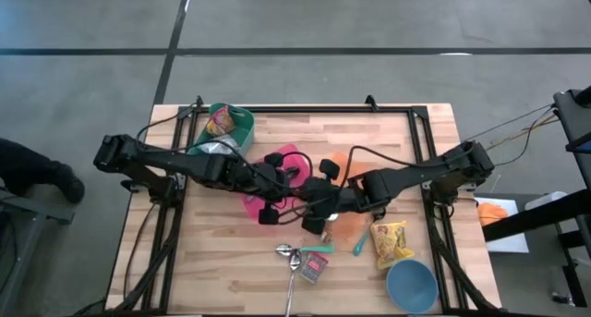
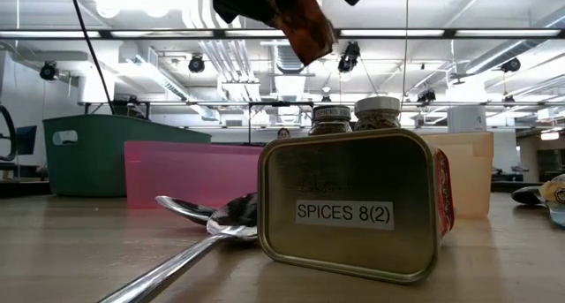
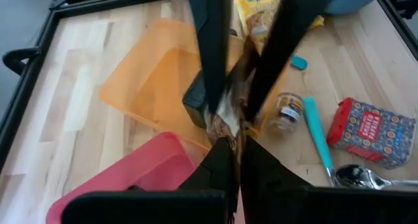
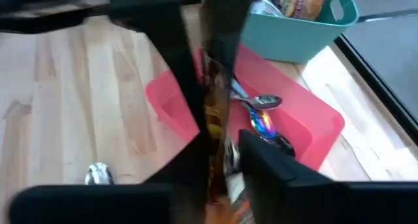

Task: Pick & Place Food Item
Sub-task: Put the orange seasoning pack into the orange bin

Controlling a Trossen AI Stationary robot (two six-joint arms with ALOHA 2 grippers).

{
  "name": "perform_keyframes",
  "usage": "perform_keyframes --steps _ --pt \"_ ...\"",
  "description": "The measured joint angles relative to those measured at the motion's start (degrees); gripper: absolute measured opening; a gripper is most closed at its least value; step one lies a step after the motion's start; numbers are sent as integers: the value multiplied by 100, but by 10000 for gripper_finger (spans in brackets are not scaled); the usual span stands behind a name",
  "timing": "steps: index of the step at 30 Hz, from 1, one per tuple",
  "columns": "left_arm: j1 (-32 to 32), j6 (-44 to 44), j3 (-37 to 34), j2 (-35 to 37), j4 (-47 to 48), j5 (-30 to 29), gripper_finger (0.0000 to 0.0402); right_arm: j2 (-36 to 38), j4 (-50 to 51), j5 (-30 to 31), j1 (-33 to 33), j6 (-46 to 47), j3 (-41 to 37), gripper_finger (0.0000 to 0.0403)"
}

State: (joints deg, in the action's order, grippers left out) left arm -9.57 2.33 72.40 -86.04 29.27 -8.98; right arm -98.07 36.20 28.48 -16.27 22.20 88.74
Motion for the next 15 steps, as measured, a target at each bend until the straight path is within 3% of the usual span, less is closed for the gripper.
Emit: perform_keyframes --steps 2,8,15 --pt "-58 0 0 0 36 -10 1 -18 19 -32 -1 -33 45 25" --pt "-128 17 2 16 36 -27 6 -1 42 -68 -15 13 55 12" --pt "-154 22 2 173 56 18 84 52 -38 185 -125 108 91 10"
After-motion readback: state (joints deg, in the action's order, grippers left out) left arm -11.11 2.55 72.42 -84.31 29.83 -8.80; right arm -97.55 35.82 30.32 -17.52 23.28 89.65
